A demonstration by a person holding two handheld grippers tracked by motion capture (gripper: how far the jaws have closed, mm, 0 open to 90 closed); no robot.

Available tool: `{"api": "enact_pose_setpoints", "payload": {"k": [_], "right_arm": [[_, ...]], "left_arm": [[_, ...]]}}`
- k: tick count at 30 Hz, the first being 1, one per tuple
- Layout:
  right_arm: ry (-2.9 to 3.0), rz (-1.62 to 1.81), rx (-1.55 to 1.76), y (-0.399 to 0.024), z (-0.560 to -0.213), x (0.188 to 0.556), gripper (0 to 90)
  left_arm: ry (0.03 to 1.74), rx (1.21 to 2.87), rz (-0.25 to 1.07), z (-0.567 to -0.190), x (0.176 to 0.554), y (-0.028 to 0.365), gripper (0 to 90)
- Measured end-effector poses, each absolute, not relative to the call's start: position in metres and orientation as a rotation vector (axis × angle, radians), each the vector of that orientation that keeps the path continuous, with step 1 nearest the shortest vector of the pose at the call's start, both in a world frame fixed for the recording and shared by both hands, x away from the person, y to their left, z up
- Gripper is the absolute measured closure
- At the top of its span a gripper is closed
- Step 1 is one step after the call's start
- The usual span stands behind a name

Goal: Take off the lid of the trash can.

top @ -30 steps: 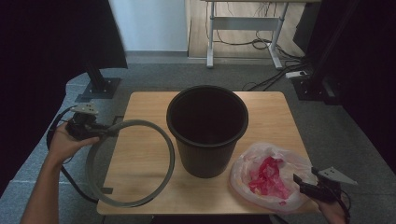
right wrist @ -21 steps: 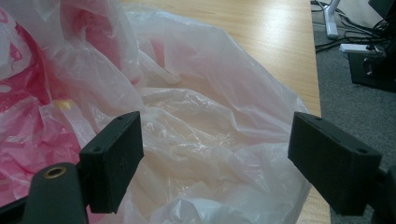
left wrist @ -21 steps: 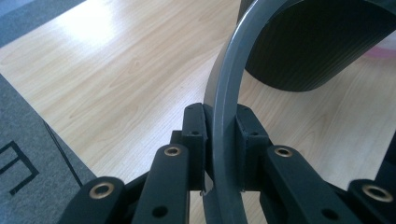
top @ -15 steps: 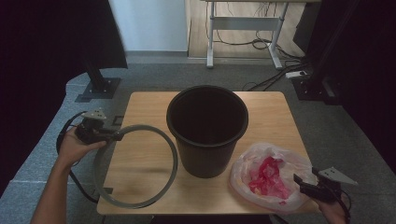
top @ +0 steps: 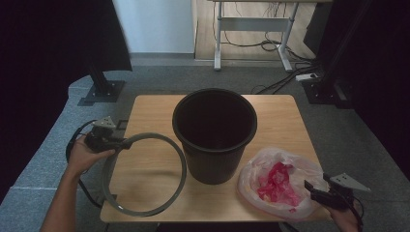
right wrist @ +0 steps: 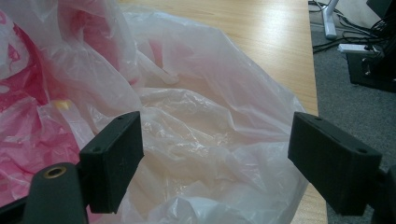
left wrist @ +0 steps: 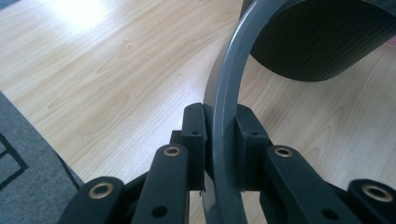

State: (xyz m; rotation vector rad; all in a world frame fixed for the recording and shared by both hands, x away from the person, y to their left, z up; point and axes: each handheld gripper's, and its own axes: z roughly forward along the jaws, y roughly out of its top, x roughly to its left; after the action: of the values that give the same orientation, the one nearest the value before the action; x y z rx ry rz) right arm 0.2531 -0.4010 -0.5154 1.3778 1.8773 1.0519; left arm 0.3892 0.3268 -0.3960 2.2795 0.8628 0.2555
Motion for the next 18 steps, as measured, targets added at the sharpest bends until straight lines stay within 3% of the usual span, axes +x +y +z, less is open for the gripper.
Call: {"api": "enact_pose_setpoints", "payload": {"k": [18], "right_arm": [[1.878, 1.049, 1.379, -0.402, -0.516, 0.253, 17.6]], "left_arm": [[0.902, 2.273, 0.236, -0.429, 0.399, 0.323, 76.6]]}}
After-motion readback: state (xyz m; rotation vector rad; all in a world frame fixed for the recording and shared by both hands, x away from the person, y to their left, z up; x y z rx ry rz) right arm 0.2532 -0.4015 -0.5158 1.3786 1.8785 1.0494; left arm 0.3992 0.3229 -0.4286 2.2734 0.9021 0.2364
